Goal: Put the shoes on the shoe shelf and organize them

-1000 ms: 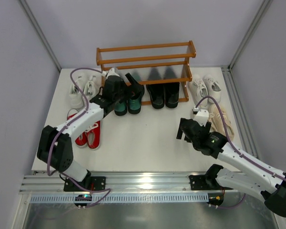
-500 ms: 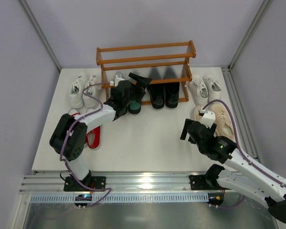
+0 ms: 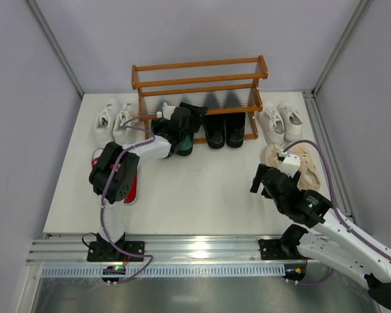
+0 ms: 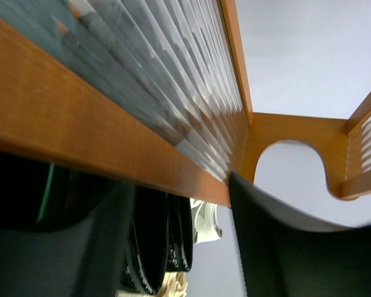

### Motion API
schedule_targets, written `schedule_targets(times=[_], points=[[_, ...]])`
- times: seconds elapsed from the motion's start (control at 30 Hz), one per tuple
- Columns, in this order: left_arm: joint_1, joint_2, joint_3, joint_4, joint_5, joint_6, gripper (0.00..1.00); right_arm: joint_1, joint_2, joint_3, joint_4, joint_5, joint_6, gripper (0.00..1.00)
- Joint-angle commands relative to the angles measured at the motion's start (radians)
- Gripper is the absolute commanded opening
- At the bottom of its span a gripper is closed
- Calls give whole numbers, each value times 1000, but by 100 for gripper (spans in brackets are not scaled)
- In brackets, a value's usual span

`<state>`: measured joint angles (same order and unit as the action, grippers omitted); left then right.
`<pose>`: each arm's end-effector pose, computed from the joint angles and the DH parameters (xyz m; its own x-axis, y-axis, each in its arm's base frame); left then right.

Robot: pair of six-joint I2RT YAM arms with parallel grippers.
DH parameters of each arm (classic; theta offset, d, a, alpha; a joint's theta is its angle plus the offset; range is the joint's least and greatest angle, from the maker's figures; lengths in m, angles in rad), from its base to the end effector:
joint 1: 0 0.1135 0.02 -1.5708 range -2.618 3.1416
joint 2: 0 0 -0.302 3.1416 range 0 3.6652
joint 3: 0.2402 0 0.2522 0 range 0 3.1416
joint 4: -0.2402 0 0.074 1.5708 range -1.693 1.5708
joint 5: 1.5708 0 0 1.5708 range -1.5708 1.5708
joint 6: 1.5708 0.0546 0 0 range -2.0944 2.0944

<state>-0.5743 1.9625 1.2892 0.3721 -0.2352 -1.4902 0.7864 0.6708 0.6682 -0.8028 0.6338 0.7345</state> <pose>0.4146 -0.2531 0.2491 -0.3604 -0.9213 -0.1458 -0.2208 0.2361 -0.9463 0.1008 0.0552 0.2755 -0.5661 0.1973 -0.8004 0.1332 0.9801 0.1474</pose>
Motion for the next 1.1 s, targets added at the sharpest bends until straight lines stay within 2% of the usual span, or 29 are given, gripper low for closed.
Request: schedule_targets(times=[0.0, 0.07, 0.1, 0.17, 0.2, 0.3, 0.57, 0.73, 0.97, 1.07], points=[[-4, 29, 62, 28, -46, 1, 52, 5, -19, 8, -9, 21, 11, 90], [-2, 44, 79, 25, -36, 1, 42, 5, -27, 5, -7, 21, 11, 89], [-2, 45, 81, 19, -29, -1, 30, 5, -28, 5, -6, 23, 13, 89], [-4, 42, 75, 16, -18, -1, 19, 5, -31, 4, -6, 24, 13, 89], [-4, 39, 68, 14, -7, -4, 10, 5, -34, 4, -6, 24, 13, 89], [-4, 18, 32, 11, 23, -13, 0, 4, -39, 2, -6, 27, 14, 89], [-7, -83, -178, 56, 54, -58, 0, 5, -46, -7, -3, 30, 22, 89], [-28, -131, -246, 74, 54, -91, 0, 5, -42, -2, -3, 38, 23, 89], [-81, -162, -324, 113, 2, -156, 0, 5, -40, -2, -7, 38, 26, 89], [-128, -197, -369, 111, -77, -183, 0, 5, -40, -2, -6, 40, 22, 89]])
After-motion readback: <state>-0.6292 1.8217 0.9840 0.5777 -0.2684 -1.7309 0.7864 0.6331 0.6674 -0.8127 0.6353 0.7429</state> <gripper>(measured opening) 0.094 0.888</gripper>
